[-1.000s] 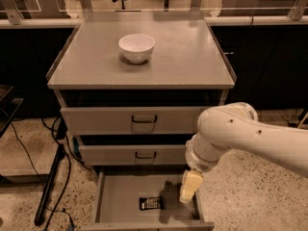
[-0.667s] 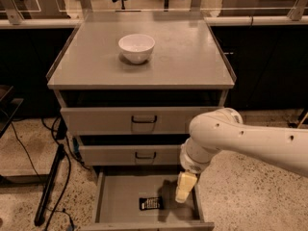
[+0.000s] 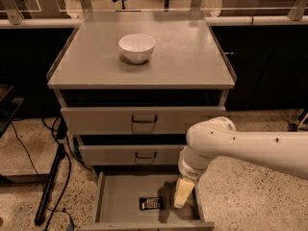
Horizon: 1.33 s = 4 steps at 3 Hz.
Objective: Pick rxbar chocolate from bottom drawer and place on counter
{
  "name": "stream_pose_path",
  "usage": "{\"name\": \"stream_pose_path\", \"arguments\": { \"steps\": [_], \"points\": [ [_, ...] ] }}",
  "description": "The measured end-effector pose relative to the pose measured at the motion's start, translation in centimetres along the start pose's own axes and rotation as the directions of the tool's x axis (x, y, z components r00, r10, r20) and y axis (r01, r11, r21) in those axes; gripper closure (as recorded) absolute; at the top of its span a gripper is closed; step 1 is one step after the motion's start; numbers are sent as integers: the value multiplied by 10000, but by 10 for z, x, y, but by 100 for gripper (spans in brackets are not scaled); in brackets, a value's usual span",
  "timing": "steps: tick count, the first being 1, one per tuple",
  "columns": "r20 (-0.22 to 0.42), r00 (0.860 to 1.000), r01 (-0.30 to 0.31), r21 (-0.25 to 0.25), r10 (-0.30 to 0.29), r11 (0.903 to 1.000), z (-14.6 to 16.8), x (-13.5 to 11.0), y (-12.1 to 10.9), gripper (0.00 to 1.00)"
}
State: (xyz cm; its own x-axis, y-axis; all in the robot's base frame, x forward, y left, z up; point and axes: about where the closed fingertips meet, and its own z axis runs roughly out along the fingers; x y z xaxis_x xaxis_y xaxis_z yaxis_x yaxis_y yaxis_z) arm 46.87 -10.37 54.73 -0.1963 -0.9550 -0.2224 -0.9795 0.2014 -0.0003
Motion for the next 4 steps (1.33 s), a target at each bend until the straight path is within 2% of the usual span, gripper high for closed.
{"name": "stream_pose_path", "arguments": {
  "steps": [1,2,3,4],
  "points": [
    [23,9996,-271,-518,273,9983,58,15,-8,0],
    [25,9996,-270,-517,271,9983,58,15,-8,0],
    [335,9994,-102,-383,115,9992,53,13,-8,0],
    [1196,9915,555,-240,-522,9982,107,-2,-32,0]
  ]
}}
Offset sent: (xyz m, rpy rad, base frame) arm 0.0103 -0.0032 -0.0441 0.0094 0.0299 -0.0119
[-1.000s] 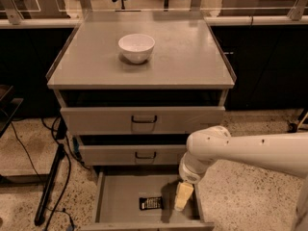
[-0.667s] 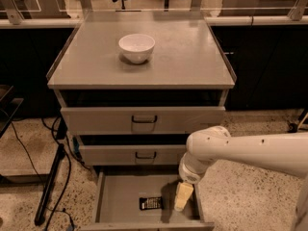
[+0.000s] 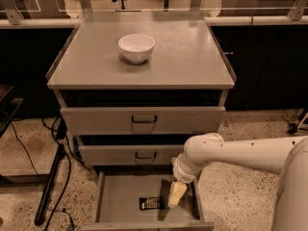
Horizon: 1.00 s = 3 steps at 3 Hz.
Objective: Pick rxbar chocolate from bottom drawer and place on counter
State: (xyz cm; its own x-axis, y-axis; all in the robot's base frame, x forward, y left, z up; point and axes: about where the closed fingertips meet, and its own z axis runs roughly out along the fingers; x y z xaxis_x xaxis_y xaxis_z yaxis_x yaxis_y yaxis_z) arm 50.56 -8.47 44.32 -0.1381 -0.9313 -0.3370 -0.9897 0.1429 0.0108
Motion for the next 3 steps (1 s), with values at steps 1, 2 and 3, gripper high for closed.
{"name": "stream_pose_path", "arguments": {
  "steps": [1,2,3],
  "points": [
    [-1,10000,-3,-9,3,10000,0,0,0,0],
    [123,9999,-93,-228,96,9997,9,1,4,0],
    [170,9998,-134,-323,140,9994,43,1,1,0]
  ]
}}
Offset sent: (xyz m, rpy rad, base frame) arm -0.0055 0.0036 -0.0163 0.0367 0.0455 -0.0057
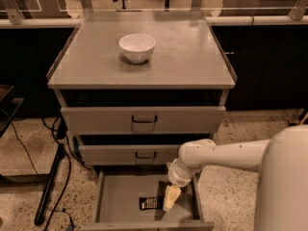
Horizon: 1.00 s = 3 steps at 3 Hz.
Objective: Pick rxbar chocolate from bottom drawer and place on counter
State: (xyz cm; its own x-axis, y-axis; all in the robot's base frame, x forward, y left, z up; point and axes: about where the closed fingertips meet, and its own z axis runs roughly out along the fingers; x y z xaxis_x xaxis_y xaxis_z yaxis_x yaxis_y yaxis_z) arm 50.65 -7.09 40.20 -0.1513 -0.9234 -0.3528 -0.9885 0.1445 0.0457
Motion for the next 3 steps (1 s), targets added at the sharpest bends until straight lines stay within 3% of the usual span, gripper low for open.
{"name": "stream_pose_path", "arguments": {
  "steps": [1,2,3],
  "points": [
    [-45,10000,-83,-282,82,9996,44,-1,-3,0],
    [-44,10000,-84,-282,82,9996,44,-1,-3,0],
    [303,9993,-201,-425,214,9989,102,-4,-35,0]
  ]
}}
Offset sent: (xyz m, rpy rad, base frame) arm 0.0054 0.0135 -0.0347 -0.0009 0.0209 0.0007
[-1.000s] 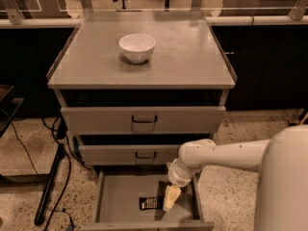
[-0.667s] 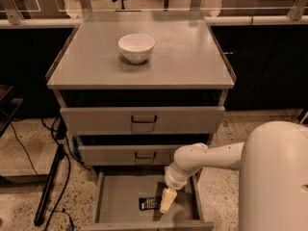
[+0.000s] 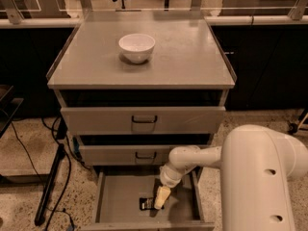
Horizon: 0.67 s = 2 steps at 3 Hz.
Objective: Pick rxbar chocolate from bottom drawer and place on counter
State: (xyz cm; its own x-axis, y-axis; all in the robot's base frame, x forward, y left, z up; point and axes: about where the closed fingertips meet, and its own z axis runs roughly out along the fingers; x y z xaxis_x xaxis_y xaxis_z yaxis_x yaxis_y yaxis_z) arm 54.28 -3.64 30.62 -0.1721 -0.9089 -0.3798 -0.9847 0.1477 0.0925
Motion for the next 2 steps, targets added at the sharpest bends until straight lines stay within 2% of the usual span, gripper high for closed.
{"name": "stream_pose_path", "arguments": {
  "steps": [2],
  "points": [
    [189,9998,-107,105,105,9999,5,0,-2,0]
  ]
}}
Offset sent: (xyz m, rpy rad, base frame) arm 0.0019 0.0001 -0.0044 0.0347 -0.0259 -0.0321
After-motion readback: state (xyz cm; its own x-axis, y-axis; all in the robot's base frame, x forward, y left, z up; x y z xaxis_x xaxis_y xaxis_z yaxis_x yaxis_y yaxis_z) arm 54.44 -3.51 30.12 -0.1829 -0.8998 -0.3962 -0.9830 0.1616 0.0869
